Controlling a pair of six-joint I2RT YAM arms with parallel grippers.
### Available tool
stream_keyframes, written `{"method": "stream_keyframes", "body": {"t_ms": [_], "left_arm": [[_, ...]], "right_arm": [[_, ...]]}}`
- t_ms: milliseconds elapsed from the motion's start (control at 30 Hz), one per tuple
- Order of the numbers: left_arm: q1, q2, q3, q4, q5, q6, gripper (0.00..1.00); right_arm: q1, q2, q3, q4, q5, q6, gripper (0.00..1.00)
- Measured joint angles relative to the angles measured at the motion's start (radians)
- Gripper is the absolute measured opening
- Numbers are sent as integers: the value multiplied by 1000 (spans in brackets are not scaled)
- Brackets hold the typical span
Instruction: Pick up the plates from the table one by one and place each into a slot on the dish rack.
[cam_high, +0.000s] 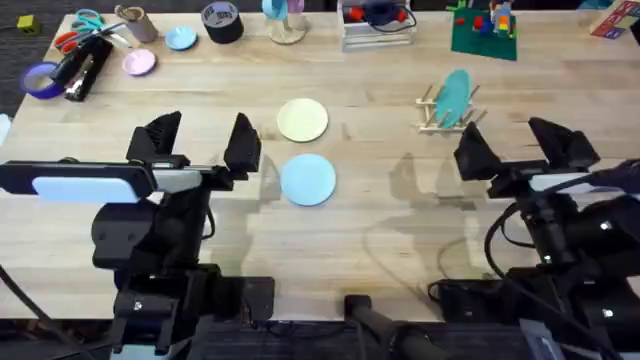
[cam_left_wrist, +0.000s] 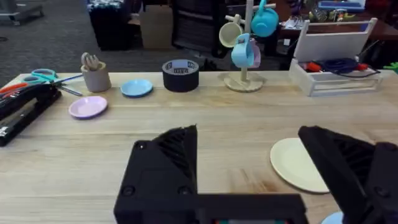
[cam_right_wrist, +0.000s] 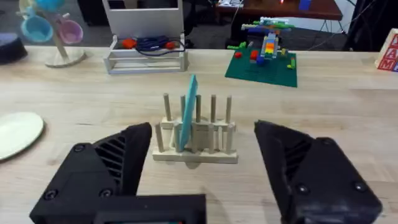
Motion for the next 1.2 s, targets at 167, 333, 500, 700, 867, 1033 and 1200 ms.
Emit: {"method": "stream_keyframes", "body": {"t_ms": [167, 333, 500, 700, 867, 1033, 1200], "left_arm": [[0, 0, 0, 0, 0, 0, 994], [0, 0, 19, -55, 1, 0, 993], [0, 2, 173, -258, 2, 0, 993], [0, 86, 461, -499, 18, -1, 993], [-1, 264, 710, -707, 27, -1, 994], [-1, 475, 936, -873, 32, 0, 994], [-1, 679, 1145, -996, 59, 0, 993]], "right_arm": [[0, 0, 1, -3, 0, -1, 994], [0, 0, 20, -32, 0, -5, 994], [0, 1, 115, -151, -3, -8, 991], [0, 70, 372, -389, -3, -12, 991], [0, 227, 627, -593, -3, -20, 991], [0, 432, 859, -757, -4, -46, 991], [0, 638, 1078, -890, -4, -57, 992]]}}
